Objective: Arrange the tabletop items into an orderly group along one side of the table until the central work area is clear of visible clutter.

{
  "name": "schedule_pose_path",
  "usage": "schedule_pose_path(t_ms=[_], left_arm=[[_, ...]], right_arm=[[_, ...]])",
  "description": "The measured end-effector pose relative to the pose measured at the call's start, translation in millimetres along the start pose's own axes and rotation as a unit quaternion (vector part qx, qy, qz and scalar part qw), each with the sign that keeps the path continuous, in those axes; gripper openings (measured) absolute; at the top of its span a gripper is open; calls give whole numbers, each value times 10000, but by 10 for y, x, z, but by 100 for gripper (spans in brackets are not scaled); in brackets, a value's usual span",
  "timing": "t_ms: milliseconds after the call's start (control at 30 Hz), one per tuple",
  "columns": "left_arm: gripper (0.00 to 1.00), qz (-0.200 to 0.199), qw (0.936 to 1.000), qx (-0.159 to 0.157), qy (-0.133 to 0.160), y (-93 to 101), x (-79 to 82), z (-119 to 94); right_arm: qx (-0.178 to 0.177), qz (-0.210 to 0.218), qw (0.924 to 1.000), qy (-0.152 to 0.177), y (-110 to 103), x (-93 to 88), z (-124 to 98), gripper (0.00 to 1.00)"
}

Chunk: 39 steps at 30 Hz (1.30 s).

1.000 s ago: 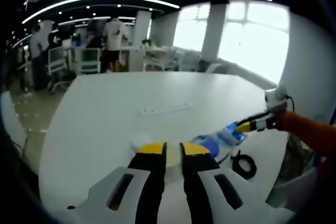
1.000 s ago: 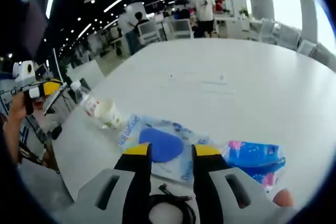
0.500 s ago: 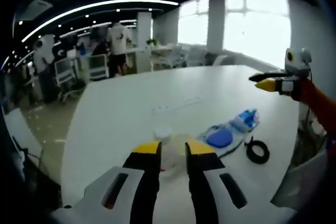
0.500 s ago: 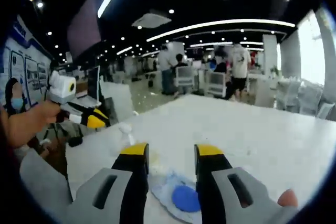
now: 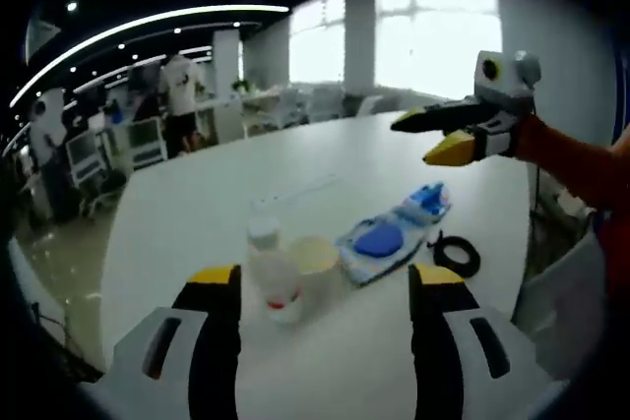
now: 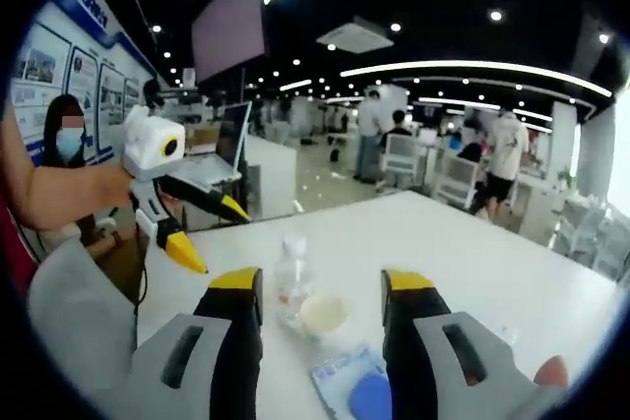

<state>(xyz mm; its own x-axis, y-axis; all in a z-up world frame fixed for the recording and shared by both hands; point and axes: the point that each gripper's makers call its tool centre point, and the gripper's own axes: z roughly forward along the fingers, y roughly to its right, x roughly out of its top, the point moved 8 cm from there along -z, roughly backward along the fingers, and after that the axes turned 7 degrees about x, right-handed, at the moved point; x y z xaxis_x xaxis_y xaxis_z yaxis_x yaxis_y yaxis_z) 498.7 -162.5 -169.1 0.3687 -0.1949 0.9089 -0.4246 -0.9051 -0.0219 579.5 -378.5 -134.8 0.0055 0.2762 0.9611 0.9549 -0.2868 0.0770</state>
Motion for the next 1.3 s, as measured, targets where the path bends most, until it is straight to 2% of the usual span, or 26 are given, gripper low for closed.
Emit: schedule_pose_path(t_ms=[167,200,367,467,633,933,1167,1300], left_arm=[[98,-65,9995,-295,108,117,-16,-20],[99,-79,9994,-316,120,132,-12,-30],[100,-129,9978,-562,339,266,24,-120],[100,-246,9977,-509,384,308,-16,-157],[99,-697,9951,-325,620,322,-144,-243],[99,-964,9938,-133,539,376,-409,-353],[99,-1083,9924,-65,577,414,-511,-349],[99,-1243,9912,-73,437,425,-628,-319]], right_arm=[[126,-45,9999,15,-30,-4,18,54],[156,-61,9999,5,-31,-7,24,55],[327,-86,9994,0,-9,-56,84,59],[454,-50,9989,-83,6,-131,163,61],[745,-80,9971,-153,14,-262,373,64],[1213,-62,9918,-385,37,-501,883,66],[1465,-78,9881,-464,33,-627,1213,65],[1551,-78,9868,-464,39,-679,1361,65]])
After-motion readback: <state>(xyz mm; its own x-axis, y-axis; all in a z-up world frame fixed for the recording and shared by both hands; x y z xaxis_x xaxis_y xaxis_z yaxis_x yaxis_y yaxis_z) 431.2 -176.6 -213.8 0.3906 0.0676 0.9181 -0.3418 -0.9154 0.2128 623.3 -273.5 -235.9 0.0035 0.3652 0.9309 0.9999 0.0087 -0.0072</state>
